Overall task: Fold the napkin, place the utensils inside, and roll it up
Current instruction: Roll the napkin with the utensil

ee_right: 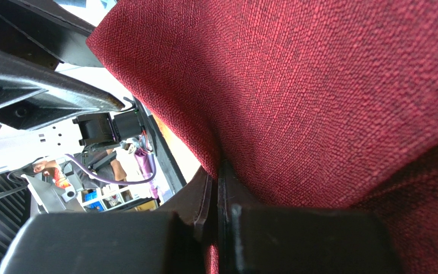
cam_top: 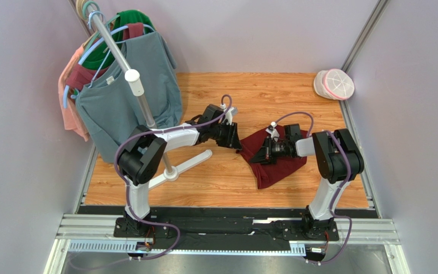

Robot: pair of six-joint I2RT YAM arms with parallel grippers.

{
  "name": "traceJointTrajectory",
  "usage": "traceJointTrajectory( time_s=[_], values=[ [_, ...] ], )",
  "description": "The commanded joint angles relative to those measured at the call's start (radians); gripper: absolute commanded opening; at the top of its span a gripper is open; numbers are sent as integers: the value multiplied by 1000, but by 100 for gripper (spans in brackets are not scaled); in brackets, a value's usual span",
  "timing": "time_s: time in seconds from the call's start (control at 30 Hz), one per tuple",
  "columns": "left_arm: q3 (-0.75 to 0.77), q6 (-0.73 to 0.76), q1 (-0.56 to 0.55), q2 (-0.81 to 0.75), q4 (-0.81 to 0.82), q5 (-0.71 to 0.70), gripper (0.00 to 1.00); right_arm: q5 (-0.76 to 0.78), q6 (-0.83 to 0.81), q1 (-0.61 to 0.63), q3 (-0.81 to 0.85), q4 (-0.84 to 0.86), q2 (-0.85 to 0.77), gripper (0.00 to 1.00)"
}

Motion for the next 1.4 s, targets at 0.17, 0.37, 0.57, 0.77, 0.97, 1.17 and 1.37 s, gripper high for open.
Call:
traceJointTrajectory(
  time_s=[0.17,0.37,0.57,0.77,0.97,1.17,1.37],
  values=[
    [44,-142,-5,44,134,39,29,111,-29,-6,12,13,33,0],
    [64,-195,-5,92,163,33,23,118,-29,-8,12,12,35,0],
    [86,-206,-5,124,166,-2,22,114,-30,-3,15,10,32,0],
    [105,-217,-5,153,148,-34,22,118,-38,6,18,-11,0,18],
    [144,-188,-8,173,64,-73,22,196,-79,15,41,-140,-121,50],
    [182,-174,-10,206,2,-82,21,386,-151,61,97,-316,-293,61],
    [205,-162,-11,218,-42,-105,21,714,-211,208,91,-416,-489,63]
  ],
)
